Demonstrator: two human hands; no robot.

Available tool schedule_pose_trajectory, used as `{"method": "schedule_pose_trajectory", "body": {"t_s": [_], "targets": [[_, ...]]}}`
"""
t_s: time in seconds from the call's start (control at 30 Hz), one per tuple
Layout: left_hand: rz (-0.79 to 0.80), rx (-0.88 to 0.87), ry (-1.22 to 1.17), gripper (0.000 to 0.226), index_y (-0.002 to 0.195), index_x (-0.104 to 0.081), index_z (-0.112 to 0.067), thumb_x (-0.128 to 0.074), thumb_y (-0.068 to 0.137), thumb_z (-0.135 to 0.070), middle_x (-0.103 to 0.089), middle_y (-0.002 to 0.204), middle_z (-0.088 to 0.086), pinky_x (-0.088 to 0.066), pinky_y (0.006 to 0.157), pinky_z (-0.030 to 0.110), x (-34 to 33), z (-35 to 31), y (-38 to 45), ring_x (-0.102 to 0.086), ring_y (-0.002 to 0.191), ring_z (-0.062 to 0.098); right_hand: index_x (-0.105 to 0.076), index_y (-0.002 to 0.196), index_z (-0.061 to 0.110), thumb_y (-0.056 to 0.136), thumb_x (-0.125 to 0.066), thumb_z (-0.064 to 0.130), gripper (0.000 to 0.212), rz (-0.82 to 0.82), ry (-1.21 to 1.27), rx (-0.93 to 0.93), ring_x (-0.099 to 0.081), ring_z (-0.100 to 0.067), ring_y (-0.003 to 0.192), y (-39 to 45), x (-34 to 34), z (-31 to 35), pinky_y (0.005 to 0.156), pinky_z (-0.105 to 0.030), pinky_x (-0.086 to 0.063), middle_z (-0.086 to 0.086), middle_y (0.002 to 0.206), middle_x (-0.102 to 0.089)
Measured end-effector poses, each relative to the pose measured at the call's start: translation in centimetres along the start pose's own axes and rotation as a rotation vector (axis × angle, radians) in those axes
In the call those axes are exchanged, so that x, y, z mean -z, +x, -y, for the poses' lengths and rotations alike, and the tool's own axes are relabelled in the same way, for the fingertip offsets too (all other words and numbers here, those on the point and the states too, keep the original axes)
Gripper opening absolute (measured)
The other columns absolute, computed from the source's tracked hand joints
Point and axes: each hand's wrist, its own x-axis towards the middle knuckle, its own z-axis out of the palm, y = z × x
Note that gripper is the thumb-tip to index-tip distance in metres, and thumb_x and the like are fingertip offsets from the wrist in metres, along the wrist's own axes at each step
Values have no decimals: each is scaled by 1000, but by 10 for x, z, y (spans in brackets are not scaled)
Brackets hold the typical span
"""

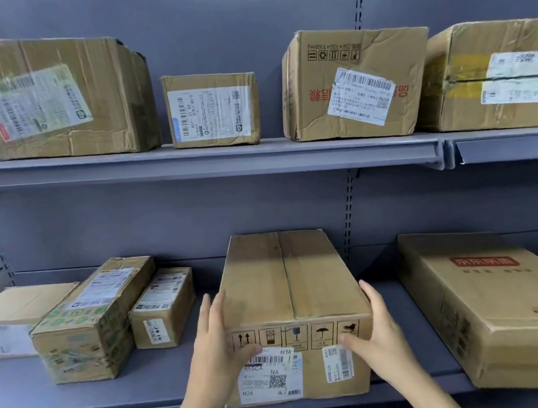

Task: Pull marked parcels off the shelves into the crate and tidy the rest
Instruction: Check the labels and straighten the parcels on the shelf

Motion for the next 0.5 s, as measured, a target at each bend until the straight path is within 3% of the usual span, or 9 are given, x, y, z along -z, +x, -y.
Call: {"method": "schedule_pose_trajectory", "body": {"t_s": [0.07,0.17,0.23,0.27,0.33,0.4,0.5], "targets": [[-6,-115,183,97,144,-26,-24,-83,66,-23,-7,157,3,-31,108,34,0,-3,-1,-21,141,27,-17,144,32,80,-70,14,85,-23,-178,103,1,-12,144,1,-4,2,116,-36,-13,17,152,1],[64,-366,578,106,129,-43,-15,-93,38,-38,-44,141,19,-39,98,48,2,-7,11,-37,131,37,-21,145,30,78,-70,19,83,-86,-619,350,34,-14,135,4,-6,9,113,-48,10,7,152,19],[113,-439,735,110,123,-47,-16,-91,27,-51,-58,128,17,-45,92,48,0,-17,20,-48,125,33,-15,146,33,78,-70,23,87,-33,-783,473,38,-15,133,6,-7,25,109,-51,15,1,152,22],[168,-429,795,110,126,-47,-17,-88,31,-56,-56,131,16,-45,96,45,-1,-25,22,-46,128,29,-7,146,35,81,-66,27,88,39,-835,483,39,-16,133,9,-8,33,109,-51,19,2,150,27],[249,-405,848,102,143,-27,-18,-75,62,-58,-27,152,15,-24,114,45,-5,-36,26,-19,143,25,3,146,36,82,-63,35,92,173,-914,421,35,-19,136,19,-14,45,110,-52,19,3,148,32],[305,-329,832,92,148,-7,-25,-59,80,-54,-2,158,7,-3,119,41,-8,-36,30,-1,146,20,4,146,35,77,-66,47,99,252,-959,324,22,-21,141,33,-21,48,113,-54,12,1,153,22],[281,-318,801,91,149,-3,-27,-57,81,-54,1,159,4,2,118,38,-13,-30,35,1,146,18,6,146,34,70,-65,58,107,302,-998,233,9,-20,144,46,-27,43,116,-51,4,0,157,11]]}}
